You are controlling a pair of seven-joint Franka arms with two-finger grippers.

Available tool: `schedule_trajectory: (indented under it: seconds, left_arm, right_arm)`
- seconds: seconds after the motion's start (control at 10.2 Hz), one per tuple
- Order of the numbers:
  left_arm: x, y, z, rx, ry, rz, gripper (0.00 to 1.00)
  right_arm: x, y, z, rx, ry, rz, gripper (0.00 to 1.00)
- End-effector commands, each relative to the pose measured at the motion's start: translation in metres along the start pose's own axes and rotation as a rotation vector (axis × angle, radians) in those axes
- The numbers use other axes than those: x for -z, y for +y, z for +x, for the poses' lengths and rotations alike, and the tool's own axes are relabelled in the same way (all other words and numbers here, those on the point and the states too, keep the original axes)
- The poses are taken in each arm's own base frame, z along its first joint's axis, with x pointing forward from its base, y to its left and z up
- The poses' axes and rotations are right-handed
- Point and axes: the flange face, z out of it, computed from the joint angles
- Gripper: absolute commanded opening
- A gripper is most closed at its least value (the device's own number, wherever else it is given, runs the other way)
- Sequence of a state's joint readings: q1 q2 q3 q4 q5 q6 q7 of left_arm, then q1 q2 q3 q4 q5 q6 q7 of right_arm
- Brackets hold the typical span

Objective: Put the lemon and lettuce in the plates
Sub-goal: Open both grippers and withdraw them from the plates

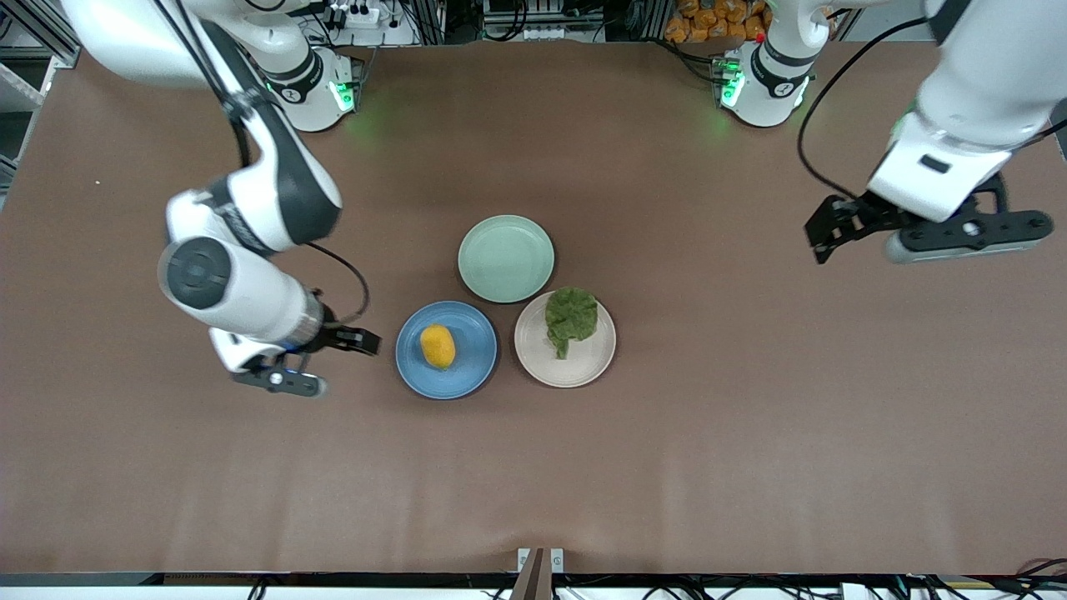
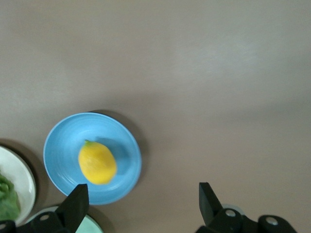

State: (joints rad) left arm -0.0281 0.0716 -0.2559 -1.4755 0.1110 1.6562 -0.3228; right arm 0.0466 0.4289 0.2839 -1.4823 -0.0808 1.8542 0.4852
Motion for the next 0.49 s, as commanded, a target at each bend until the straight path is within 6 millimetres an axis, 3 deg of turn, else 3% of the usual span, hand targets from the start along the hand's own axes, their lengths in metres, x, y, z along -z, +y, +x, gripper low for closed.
schedule_trajectory:
  seconds: [0.0, 0.2, 0.39]
  left_arm:
    - [0.016, -0.025, -0.019, -0.04, -0.04, -0.025, 1.0]
    - [0.018, -0.039, -0.024, -0.053, -0.076, -0.023, 1.0]
    - [0.017, -0.044, -0.025, -0.059, -0.092, -0.024, 1.0]
  right_arm:
    - [0.082, 0.061, -0.027, 0.094, 0.007, -0.055, 1.0]
    - [0.136, 0.103, -0.049, 0.104, 0.018, -0.086, 1.0]
    - [0.156, 0.123, -0.063, 0.071, -0.001, -0.104, 1.0]
